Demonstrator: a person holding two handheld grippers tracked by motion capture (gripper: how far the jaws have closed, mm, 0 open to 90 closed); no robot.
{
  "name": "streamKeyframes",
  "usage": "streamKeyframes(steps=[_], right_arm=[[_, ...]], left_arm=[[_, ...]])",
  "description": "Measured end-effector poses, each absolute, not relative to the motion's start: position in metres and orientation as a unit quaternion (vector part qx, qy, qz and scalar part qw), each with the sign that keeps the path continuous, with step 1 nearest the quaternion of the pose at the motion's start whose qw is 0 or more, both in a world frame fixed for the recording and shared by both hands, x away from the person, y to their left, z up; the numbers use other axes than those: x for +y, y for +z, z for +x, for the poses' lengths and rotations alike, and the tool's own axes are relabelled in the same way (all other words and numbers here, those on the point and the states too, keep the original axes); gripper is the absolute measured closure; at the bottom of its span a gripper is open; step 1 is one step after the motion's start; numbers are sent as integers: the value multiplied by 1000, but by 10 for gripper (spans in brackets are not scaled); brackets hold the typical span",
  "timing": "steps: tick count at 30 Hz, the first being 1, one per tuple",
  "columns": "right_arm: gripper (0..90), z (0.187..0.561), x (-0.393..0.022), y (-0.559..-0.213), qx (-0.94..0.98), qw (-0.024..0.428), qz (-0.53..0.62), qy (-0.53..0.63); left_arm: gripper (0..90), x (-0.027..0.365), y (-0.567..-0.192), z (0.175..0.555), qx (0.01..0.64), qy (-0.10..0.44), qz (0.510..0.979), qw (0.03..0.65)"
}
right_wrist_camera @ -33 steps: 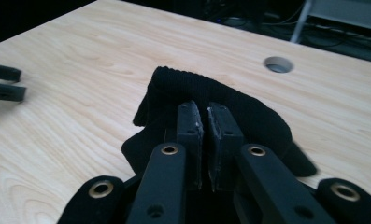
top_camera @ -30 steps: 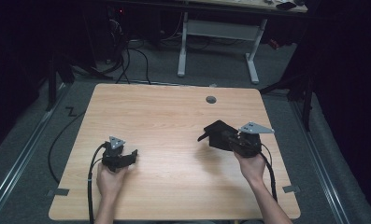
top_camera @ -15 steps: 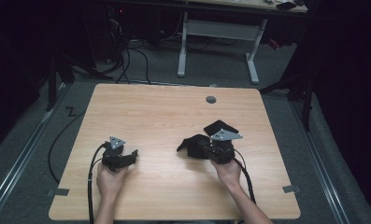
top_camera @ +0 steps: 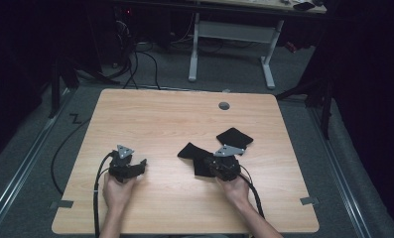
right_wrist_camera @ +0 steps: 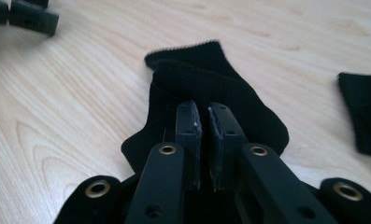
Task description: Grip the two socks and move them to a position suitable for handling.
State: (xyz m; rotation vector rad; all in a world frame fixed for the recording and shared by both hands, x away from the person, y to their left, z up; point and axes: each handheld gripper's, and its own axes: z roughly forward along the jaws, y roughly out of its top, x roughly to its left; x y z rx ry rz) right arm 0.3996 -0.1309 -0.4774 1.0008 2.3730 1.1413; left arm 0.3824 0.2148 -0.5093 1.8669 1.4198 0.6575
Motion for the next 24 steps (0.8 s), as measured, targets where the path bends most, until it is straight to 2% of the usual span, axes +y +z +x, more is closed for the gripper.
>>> streamKeyframes(steps=[8, 13, 16, 19, 24], right_arm=[[795, 397, -123, -491, 841, 146, 350, 386], [696, 392, -121, -486, 845, 137, 336, 393], [669, 391, -126, -479, 835, 139, 337, 412], [661, 400, -132, -466, 827, 149, 346, 418], [657, 421, -128, -466, 832, 147, 359, 396]], left_arm=[[398, 203, -505, 379, 523, 251, 730, 362], [447, 175, -492, 375, 477, 235, 758, 378], [458, 165, -489, 373, 463, 225, 766, 385], [464, 144, -486, 374, 443, 209, 783, 382], [450, 125, -485, 376, 432, 205, 794, 376]])
